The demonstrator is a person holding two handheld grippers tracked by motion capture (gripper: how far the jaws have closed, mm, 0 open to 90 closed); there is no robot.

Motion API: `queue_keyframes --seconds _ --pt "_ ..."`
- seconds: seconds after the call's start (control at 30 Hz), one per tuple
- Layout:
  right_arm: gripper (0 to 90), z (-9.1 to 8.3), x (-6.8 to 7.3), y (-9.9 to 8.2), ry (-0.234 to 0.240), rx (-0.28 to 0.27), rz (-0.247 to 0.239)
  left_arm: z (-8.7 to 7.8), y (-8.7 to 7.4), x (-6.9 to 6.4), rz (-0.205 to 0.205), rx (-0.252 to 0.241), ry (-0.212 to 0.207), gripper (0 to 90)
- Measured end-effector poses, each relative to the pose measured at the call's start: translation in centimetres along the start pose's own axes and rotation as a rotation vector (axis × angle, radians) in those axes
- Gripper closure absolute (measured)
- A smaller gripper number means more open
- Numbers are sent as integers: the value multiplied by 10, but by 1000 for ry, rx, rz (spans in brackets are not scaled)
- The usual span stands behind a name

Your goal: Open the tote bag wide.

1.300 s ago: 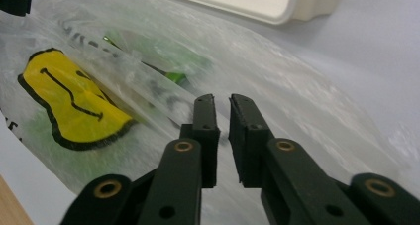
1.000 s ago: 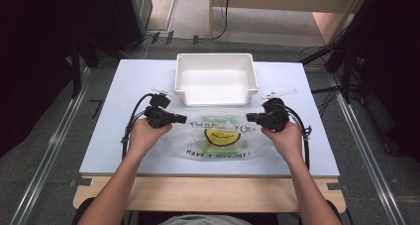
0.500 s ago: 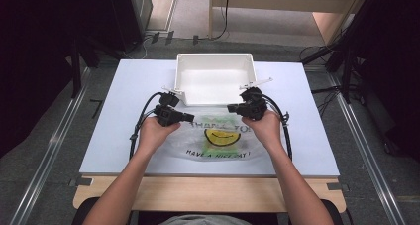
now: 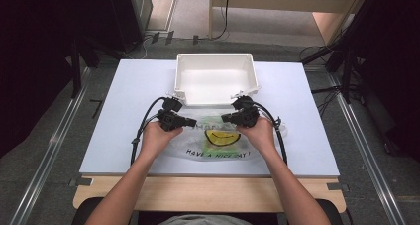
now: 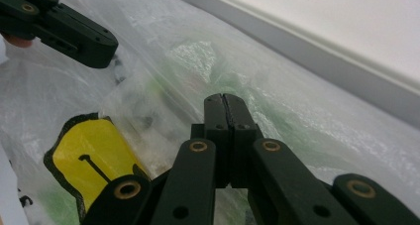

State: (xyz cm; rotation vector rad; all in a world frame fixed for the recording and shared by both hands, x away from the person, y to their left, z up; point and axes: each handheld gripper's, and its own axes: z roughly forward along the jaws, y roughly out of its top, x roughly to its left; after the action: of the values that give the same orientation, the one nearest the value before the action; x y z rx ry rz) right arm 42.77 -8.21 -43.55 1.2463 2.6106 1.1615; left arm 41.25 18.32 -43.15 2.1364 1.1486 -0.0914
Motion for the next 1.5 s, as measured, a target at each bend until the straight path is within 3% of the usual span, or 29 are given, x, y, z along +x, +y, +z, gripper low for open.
queue_keyframes --seconds 0.33,0.87,1.23,1.5 --pt "900 7 5 -7 -11 44 -19 7 -10 -8 26 38 -13 900" --pt "900 15 -16 9 -69 19 -2 6 -23 -13 17 57 -44 900" --pt "900 30 -27 20 -71 45 8 7 -25 -14 16 53 -42 900" --pt "900 40 -36 15 -47 60 34 9 -27 -14 13 67 -58 900"
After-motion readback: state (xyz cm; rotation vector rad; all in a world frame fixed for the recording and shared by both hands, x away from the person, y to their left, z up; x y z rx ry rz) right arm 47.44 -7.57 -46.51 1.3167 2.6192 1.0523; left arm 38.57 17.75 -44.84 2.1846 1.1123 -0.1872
